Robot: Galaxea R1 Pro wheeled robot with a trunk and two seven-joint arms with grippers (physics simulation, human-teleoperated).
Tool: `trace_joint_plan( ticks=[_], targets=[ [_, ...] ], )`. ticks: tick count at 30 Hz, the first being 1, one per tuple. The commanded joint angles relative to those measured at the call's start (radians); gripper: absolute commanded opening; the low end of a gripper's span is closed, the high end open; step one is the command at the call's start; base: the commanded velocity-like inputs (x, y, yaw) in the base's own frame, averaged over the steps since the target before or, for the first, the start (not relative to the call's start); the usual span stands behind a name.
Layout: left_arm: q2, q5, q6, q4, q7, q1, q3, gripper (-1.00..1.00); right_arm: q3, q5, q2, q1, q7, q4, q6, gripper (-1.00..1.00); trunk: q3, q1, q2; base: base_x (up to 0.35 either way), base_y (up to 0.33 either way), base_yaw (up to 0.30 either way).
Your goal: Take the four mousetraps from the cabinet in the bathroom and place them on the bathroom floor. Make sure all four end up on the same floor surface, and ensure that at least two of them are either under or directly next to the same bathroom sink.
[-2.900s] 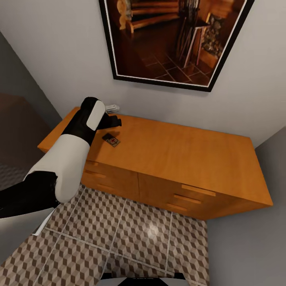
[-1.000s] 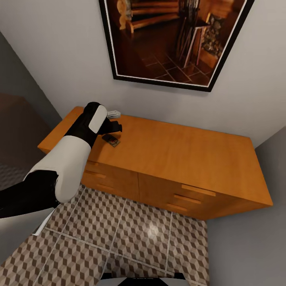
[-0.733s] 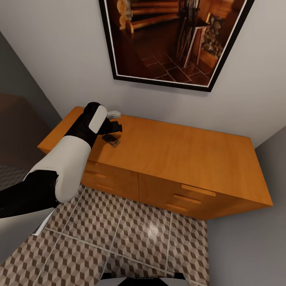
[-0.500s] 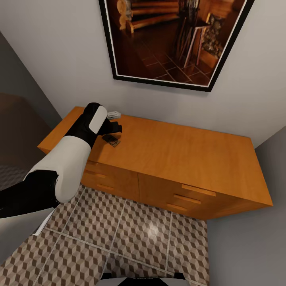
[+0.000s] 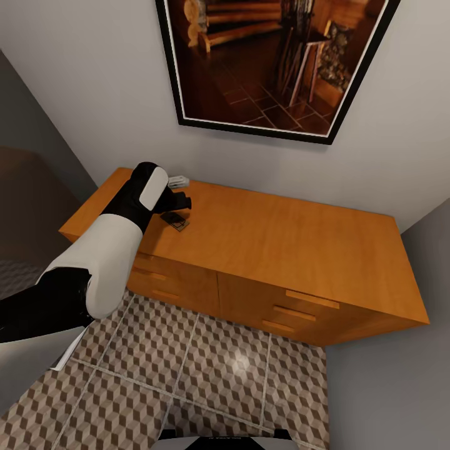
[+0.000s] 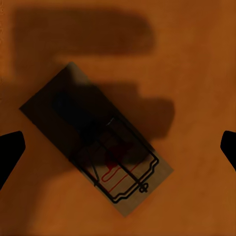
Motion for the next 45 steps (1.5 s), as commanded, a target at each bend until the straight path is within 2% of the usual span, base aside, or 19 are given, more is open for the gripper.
trace_joint_plan(
  ticks=[1,8,45],
  targets=[
    [0.0,0.009,0.002,0.001,0.009,-0.001,0.002,1.0,0.005,-0.013,0.0,0.0,0.01,0.0,-0.002,-1.0,-0.001,0.001,-0.002,0.0,0.0,0.0],
    [0.0,0.009,0.001,0.034,0.009,-0.001,0.004,1.0,0.005,-0.012,0.0,0.0,0.01,0.0,-0.002,-1.0,-0.001,0.001,-0.002,0.0,0.0,0.0],
    [0.001,0.009,0.001,0.064,0.01,-0.001,0.004,1.0,0.005,-0.012,0.0,0.0,0.01,0.0,-0.002,-1.0,-0.001,0.001,-0.002,0.0,0.0,0.0]
  ],
)
